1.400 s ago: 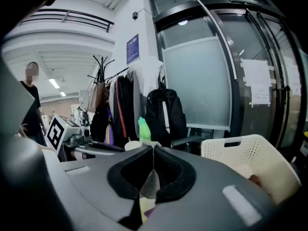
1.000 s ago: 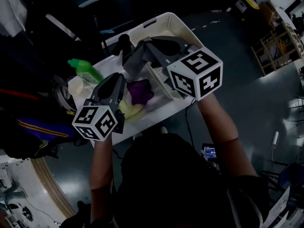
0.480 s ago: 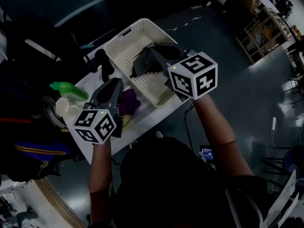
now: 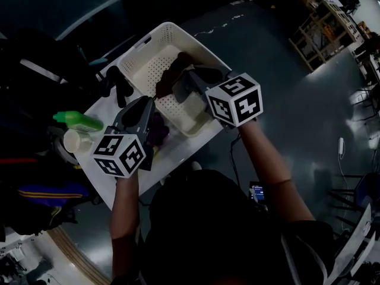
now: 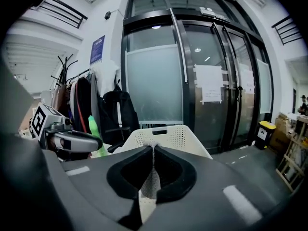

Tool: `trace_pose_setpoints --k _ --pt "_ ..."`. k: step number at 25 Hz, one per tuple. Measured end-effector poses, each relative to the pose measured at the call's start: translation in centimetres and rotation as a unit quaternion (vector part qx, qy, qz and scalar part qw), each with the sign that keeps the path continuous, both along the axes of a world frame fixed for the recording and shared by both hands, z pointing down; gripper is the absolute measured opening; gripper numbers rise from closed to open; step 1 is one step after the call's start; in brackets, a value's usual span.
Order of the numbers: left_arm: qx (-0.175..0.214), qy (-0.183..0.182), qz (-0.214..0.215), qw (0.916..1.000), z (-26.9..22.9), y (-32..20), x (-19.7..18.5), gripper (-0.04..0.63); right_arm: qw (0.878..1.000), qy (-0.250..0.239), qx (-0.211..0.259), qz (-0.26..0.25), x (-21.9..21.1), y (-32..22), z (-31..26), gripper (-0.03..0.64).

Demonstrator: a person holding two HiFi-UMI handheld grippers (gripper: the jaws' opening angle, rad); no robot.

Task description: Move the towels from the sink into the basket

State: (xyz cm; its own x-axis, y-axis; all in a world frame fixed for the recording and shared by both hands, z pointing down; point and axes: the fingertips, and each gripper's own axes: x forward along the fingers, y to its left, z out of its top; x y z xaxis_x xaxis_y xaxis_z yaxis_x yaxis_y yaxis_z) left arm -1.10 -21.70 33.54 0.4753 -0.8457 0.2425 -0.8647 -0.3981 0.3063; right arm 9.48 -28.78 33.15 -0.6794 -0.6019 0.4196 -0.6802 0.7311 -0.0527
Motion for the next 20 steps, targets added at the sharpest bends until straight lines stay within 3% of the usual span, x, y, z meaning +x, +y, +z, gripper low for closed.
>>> trace_pose_setpoints --k 7,13,20 --pt "-0.001 0.001 -0.004 1.0 0.1 0.2 -0.5 0.048 1.0 0.02 -0.009 -0.001 -0.3 0.1 0.9 0.122" --pt "-0.001 0.003 -0.012 0.9999 0.2 1.0 -1.0 0.048 0.991 0.135 0.015 -0.013 0.1 0.8 2.2 0.16" --pt "-0.003 0.011 -0.028 0.9995 0.3 2.1 -1.9 0.046 0.996 0.087 -0.004 -0.036 -1.4 2.0 1.8 0.132"
